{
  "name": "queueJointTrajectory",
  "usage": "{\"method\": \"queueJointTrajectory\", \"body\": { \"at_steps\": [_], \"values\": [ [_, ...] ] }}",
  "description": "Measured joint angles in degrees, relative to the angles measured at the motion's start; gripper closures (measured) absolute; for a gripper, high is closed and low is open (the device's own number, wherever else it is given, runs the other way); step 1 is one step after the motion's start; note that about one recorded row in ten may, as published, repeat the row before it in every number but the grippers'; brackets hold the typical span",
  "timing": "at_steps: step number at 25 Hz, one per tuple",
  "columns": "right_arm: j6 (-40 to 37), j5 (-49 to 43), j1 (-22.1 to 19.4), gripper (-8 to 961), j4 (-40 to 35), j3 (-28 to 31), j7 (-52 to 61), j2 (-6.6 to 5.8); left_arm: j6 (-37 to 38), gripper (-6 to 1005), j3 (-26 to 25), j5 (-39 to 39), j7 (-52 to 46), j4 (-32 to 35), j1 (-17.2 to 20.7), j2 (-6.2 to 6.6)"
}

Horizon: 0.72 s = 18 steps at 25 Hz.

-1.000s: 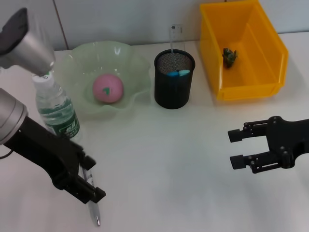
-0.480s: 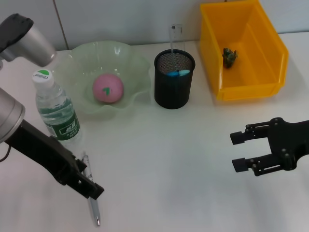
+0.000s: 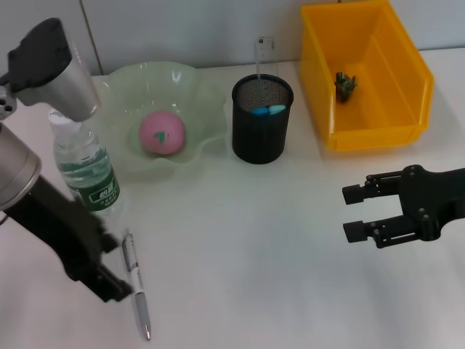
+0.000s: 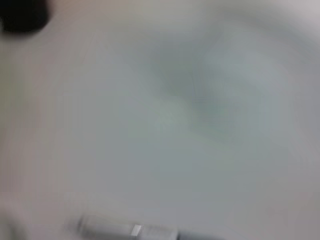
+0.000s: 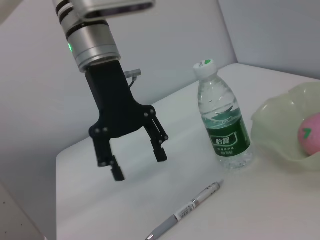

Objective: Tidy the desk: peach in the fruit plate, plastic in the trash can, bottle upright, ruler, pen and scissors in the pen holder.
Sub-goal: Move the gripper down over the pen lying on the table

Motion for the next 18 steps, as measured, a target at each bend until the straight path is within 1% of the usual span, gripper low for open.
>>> {"method": "queueJointTrajectory", "body": {
  "at_steps": [2, 4, 10, 14, 18],
  "values": [
    [0.2, -0.1, 0.2, 205, -0.1, -0.3, 0.0, 0.0, 0.0, 172, 0.2, 3.1, -6.9, -0.1, -0.2, -0.1],
    [0.3, -0.2, 0.3, 205, -0.1, -0.4, -0.1, -0.01, 0.0, 172, 0.3, 4.6, -13.8, -0.6, -0.4, -0.16],
    [0.8, -0.9, 0.0, 206, -2.1, -0.7, -0.6, -0.02, -0.4, 175, 0.6, 5.0, -26.1, -0.1, 0.0, -0.33],
    [0.7, -2.5, 0.0, 206, -2.6, -0.5, -0.5, 0.03, -1.2, 177, -1.7, 6.8, -30.0, -0.7, 0.2, -0.22],
    [0.4, -3.1, -0.3, 207, -3.1, -0.3, -0.4, 0.17, -1.9, 180, -3.1, 9.4, -31.4, -1.3, 0.2, -0.47]
  ]
}}
